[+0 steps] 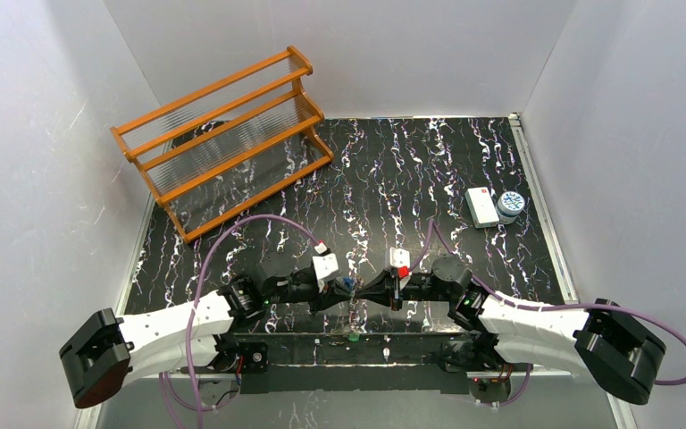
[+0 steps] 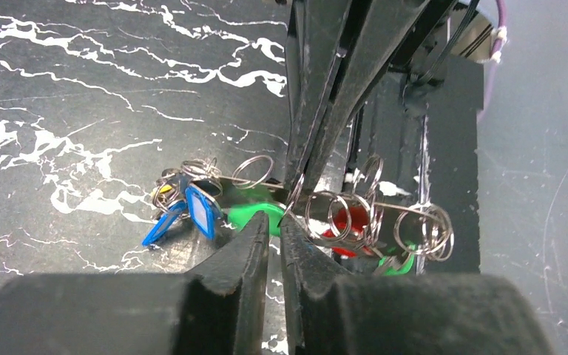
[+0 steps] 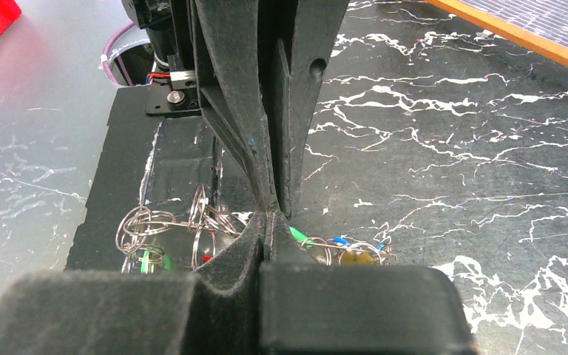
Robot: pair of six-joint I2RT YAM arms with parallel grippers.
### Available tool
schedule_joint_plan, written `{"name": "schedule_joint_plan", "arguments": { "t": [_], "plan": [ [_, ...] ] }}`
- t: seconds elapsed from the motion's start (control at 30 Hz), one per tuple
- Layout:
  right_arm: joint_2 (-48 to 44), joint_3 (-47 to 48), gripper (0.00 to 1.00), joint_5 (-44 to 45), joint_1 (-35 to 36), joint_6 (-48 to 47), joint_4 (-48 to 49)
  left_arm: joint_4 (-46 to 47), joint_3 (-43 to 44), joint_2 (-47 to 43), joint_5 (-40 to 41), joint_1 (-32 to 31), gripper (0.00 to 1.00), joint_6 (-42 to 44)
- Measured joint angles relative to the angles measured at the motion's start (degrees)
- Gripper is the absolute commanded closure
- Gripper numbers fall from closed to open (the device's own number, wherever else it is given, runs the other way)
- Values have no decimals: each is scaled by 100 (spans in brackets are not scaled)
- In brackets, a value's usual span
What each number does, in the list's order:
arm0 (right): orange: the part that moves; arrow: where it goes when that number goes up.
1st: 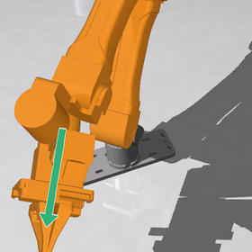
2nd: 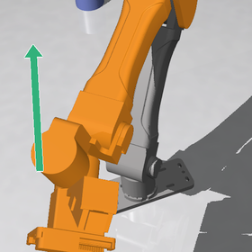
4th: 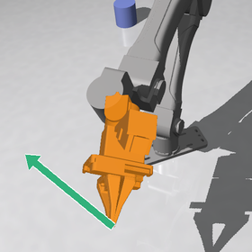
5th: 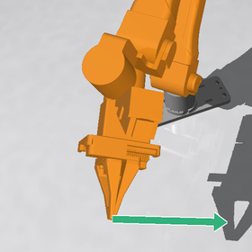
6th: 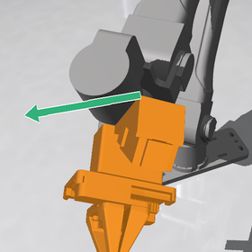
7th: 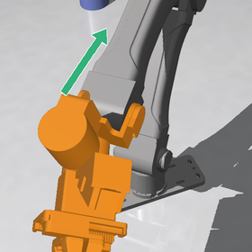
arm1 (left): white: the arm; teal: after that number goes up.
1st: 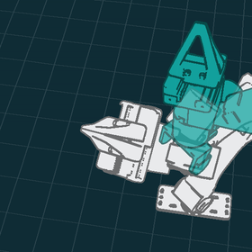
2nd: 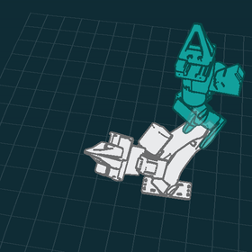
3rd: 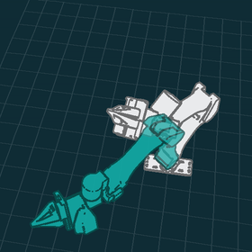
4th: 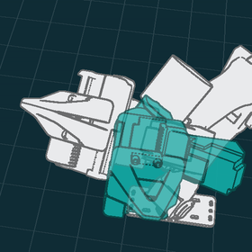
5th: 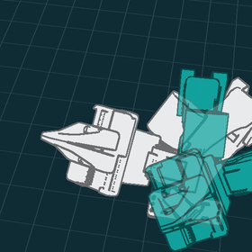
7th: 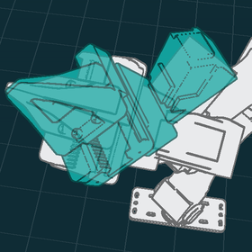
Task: Put the keys on the keyring
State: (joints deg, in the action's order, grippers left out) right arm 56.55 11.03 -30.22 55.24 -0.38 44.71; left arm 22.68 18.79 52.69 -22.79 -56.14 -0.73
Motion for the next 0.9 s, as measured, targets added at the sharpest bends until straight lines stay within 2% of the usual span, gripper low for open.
{"name": "schedule_joint_plan", "arguments": {
  "t": [0.13, 0.77, 0.9],
  "plan": [
    [-96, 0, 99, 2, 0, -2, -37, -37, 0, 79, -31, -2, 100, 7],
    [-219, 0, 99, -28, 0, 168, 48, 173, -11, 485, -52, -9, 100, 9],
    [-219, 0, 99, -39, 0, 168, 48, 61, -22, 299, 105, -13, 76, 114]
  ]
}}
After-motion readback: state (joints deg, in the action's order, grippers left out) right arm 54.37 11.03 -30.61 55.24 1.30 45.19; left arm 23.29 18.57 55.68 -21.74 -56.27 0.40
